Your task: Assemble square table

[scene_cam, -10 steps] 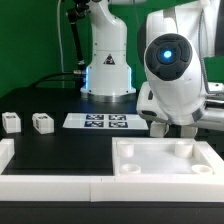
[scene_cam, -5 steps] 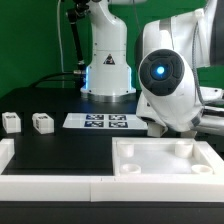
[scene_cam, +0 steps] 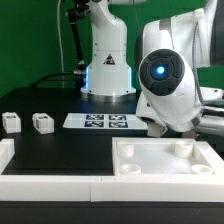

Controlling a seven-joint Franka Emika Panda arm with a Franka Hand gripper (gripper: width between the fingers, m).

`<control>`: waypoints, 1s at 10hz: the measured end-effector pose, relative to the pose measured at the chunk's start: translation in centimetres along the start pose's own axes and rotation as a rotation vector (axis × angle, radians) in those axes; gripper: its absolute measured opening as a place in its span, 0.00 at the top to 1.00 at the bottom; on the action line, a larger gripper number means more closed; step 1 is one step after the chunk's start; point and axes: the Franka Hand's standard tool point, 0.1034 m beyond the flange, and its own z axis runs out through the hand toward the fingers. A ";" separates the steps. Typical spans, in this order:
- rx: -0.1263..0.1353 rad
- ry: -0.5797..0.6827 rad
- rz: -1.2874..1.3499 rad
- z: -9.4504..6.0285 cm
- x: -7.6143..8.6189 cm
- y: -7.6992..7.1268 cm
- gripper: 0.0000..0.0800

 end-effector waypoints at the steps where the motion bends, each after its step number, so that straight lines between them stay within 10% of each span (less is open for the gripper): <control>1: 0.000 0.000 0.000 0.0 0.0 0.0 0.64; 5: -0.017 0.007 -0.015 -0.3 0.1 0.2 0.64; 6: -0.069 0.049 -0.074 -2.4 -0.1 0.4 0.64; 9: -0.054 0.107 -0.126 -8.5 -2.6 0.4 0.64; 10: -0.058 0.111 -0.118 -8.4 -3.3 0.4 0.64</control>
Offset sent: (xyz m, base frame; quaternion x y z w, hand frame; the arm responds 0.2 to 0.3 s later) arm 0.0000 0.0000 0.0000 0.0000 0.0000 0.0000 1.0000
